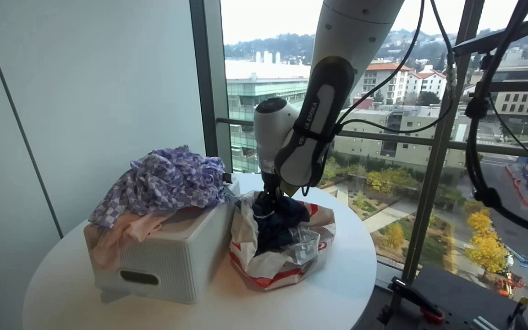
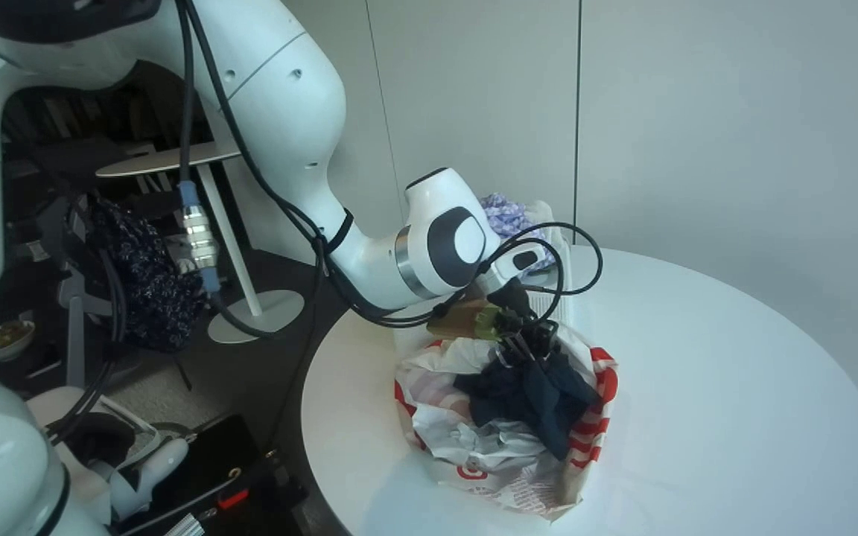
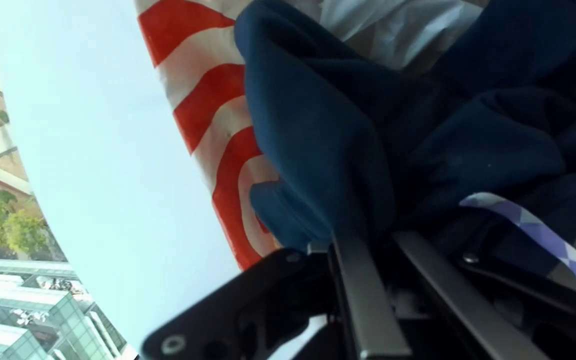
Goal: Remove the clothing from the plastic bag and put them on top of the storage container.
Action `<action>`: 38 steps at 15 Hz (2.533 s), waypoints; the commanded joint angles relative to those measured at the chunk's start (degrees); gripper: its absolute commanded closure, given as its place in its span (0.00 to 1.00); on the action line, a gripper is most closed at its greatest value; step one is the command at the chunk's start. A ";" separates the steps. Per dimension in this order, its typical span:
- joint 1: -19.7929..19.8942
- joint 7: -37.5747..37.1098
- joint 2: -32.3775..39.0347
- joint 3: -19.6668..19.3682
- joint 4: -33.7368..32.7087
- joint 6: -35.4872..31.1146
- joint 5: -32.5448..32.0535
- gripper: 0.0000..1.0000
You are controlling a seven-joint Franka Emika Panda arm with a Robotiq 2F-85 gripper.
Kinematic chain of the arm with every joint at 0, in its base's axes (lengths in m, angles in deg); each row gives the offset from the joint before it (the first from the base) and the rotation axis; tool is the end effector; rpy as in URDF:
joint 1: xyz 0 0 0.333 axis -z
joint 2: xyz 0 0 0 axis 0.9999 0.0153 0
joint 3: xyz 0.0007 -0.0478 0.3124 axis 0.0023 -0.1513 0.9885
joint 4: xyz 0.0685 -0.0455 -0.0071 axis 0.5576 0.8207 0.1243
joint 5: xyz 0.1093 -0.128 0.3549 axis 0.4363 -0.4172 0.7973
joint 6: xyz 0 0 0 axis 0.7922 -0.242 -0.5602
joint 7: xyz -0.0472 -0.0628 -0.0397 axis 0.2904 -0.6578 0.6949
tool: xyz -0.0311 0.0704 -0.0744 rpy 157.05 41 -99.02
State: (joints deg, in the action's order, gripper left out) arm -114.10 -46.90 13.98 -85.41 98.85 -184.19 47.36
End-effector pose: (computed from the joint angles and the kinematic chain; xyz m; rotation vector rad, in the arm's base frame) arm 0.5536 -0.0190 0.2231 2.7499 0.2299 0.3971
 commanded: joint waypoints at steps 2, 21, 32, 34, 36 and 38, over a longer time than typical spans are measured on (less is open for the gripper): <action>-8.92 -8.38 -6.33 -8.11 0.72 3.07 -7.82 0.90; -8.24 -53.54 -25.64 15.36 -23.28 32.22 -60.54 0.88; 9.06 -65.95 -30.09 35.70 -20.11 18.55 -57.13 0.87; 7.43 -68.47 -29.31 33.90 -17.34 13.25 -55.56 0.86; 7.42 -69.75 -28.43 34.21 -13.36 9.93 -54.31 0.88; 7.34 -71.24 -27.53 34.39 -9.19 7.37 -54.61 0.87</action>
State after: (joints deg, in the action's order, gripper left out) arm -106.53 -115.60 -13.83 -50.88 84.90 -172.74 -7.93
